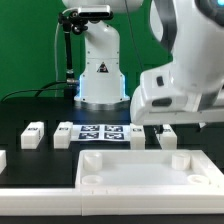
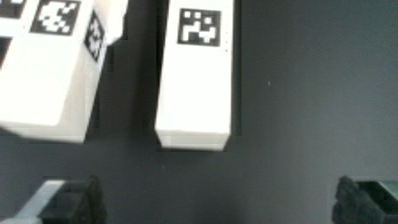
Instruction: Assemble desk
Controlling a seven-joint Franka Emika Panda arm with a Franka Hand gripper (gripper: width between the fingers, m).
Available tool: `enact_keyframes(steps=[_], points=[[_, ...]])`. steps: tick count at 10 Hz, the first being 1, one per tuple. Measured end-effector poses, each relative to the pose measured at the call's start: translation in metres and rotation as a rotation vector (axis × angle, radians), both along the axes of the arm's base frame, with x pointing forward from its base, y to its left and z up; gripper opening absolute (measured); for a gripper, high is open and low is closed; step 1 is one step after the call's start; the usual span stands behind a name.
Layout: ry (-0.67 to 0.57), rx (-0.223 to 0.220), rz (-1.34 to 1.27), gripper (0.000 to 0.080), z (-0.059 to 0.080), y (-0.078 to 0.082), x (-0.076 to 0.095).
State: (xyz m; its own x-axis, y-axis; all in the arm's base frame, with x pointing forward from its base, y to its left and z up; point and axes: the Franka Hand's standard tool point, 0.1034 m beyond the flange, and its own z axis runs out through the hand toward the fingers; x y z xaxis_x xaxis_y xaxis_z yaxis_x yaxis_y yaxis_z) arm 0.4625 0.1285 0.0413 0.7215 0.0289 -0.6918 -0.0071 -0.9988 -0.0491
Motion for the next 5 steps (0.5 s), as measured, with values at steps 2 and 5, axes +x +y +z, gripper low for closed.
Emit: enact_keyframes(steps=[2, 5], points=[[0.104, 0.0, 0.011, 0.0649, -0.0034, -0.0008, -0.0043], [0.087, 0.001, 0.006, 0.0649, -0.0085, 0.0015, 0.0]])
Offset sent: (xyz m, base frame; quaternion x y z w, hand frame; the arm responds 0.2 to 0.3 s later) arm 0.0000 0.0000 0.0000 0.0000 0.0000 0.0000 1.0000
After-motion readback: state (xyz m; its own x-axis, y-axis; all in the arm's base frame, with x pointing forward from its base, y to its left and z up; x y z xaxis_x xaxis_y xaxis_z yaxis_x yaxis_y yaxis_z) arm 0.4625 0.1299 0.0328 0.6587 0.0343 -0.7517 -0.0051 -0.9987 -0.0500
